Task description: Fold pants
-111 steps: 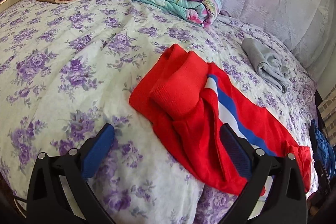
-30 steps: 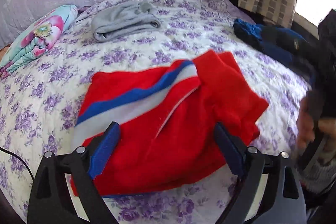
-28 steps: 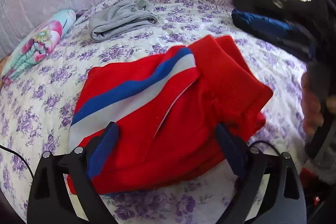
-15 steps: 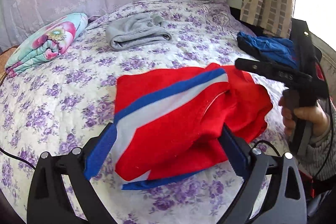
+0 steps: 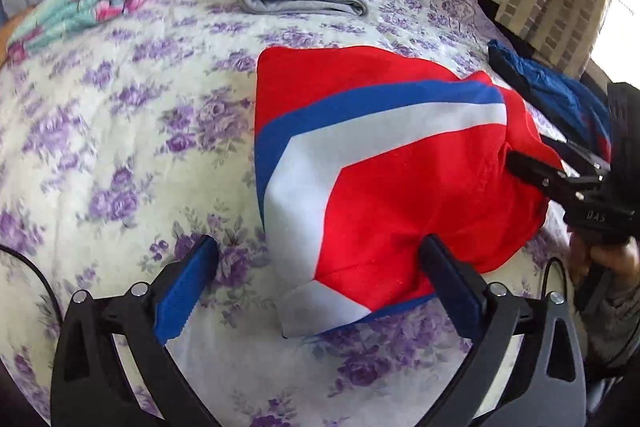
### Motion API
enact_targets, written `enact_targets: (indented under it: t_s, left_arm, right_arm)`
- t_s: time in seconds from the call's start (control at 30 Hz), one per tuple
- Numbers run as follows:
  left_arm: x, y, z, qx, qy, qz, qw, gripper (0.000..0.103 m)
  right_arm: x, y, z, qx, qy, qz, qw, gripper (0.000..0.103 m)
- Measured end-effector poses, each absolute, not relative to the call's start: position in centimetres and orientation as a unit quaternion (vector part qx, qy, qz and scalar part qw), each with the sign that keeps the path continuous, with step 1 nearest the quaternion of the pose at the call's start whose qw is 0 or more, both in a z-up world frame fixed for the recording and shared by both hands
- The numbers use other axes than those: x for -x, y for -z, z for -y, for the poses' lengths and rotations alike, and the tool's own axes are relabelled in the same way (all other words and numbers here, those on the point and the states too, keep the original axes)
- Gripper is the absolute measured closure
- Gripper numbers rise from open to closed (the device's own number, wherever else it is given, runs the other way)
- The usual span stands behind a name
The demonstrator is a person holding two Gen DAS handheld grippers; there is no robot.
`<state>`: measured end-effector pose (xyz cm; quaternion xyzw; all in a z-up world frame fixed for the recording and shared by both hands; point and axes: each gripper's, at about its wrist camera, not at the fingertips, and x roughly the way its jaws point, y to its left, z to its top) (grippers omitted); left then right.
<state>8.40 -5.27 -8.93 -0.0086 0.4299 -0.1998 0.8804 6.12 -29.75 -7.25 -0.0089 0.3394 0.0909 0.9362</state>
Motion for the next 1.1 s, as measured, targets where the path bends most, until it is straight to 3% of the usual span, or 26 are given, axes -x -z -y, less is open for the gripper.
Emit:
enact_targets:
  t_s: [0.2,0.33,0.4,0.63,1.1]
  left_arm:
    - [-7.8,6.0,4.3,0.011,0.181,-0.384,0.905,0.004]
    - [-9.9,7.3,4.6,0.010,0.133,-0.412,0.901,0.004]
    - [-10.5,8.5,4.7,0.017,0.130,-0.424,0.896,0.004]
    - [-9.9,8.7,4.7,0.010,0.119,-0.408,0.905,0.004]
    - [-9.5,8.0,5.3,-0.017,0.093,-0.400,0.912,0.004]
  right_arm:
    - [-2.8,3.6,28.1,0.023,-0.131,-0.256,0.957,0.004]
    - [-5.1,6.4,27.5,0.054,-0.101,-0.315,0.942,0.004]
    - [-6.9,8.2,28.7,0.000,-0.124,-0.371,0.920,0.004]
    - [-6.3,8.2,29.0,-0.017,-0.131,-0.363,0.922,0.004]
    - [-4.7,1.8,27.9,0.008,-0.145,-0.232,0.962,0.004]
